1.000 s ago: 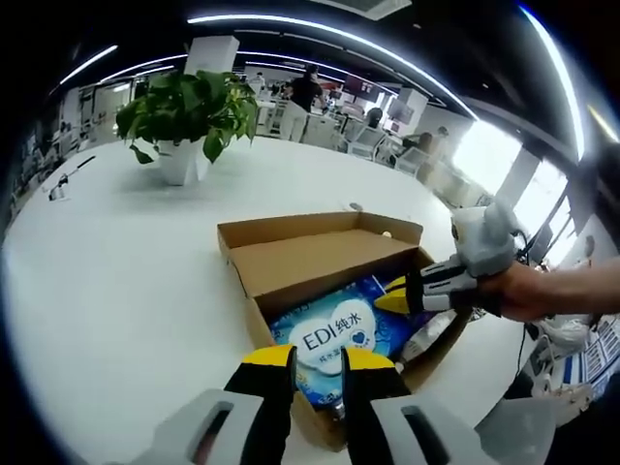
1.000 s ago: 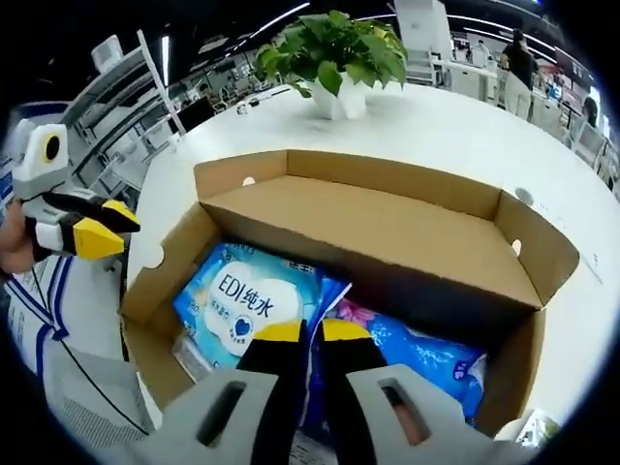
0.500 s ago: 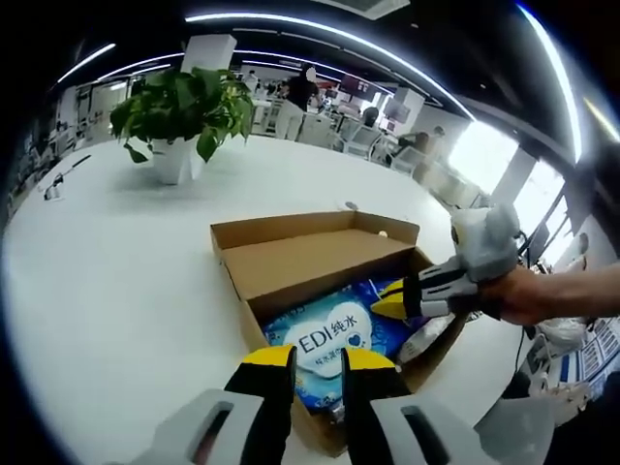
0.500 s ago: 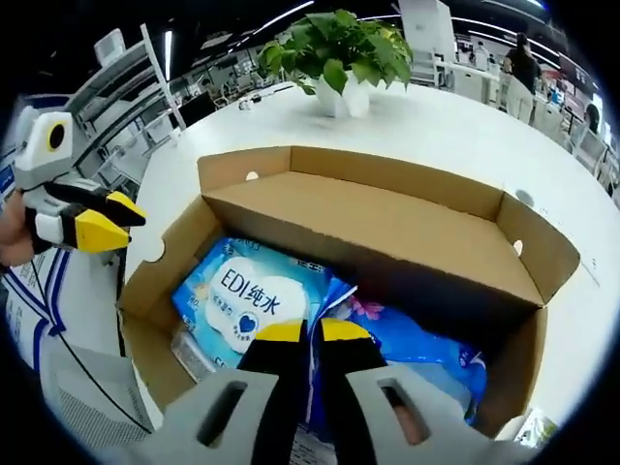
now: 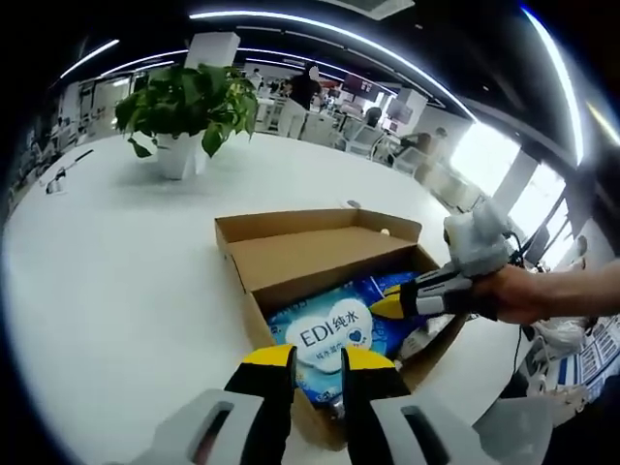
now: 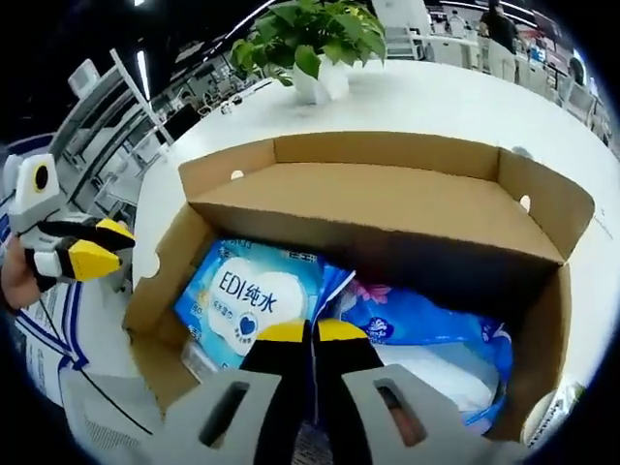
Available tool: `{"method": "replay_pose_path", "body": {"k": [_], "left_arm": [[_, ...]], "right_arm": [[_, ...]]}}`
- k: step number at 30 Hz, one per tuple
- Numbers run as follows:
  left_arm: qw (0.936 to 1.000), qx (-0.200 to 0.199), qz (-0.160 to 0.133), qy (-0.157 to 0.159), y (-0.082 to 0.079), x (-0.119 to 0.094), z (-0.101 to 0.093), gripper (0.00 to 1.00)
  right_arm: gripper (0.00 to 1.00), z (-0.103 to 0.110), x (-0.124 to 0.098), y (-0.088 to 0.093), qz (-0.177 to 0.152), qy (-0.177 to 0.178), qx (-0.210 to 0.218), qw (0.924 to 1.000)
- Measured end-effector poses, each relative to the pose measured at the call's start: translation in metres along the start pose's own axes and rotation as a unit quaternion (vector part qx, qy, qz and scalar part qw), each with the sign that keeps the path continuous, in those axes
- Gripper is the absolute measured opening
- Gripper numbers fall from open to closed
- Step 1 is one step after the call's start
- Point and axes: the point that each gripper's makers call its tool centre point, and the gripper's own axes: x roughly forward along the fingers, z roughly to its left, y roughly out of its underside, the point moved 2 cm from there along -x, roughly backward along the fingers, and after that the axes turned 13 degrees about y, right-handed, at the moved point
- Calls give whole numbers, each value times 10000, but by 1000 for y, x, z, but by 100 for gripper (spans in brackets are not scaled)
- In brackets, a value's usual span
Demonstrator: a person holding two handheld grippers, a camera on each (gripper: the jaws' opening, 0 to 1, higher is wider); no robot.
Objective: Operate the shoe box by opening the lid, removing the specified soft item, and placing it in the target area until the item is outside and the box remains undamaged.
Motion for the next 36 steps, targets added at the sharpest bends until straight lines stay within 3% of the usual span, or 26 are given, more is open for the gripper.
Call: {"method": "replay_pose_path", "body": {"k": [3, 6, 10, 15, 21, 36], "left_arm": [[10000, 5, 7, 26, 1, 2, -3, 18], [10000, 8, 54, 42, 3, 7, -4, 18], [9999, 24, 126, 94, 5, 12, -8, 18], [9997, 51, 182, 140, 6, 17, -12, 18], [9995, 68, 247, 203, 7, 26, -16, 18], [9982, 31, 454, 391, 15, 50, -28, 19]], "right_arm": [[0, 1, -5, -4, -141, -36, 32, 9999], [0, -3, -6, -11, -300, -100, 535, 9981], [0, -2, -11, -9, -360, -106, 460, 9982], [0, -3, -21, -11, -501, -137, 669, 9964], [0, -20, -36, -12, -664, 69, 814, 9944], [0, -43, -61, -12, -834, 203, 841, 9928]]}}
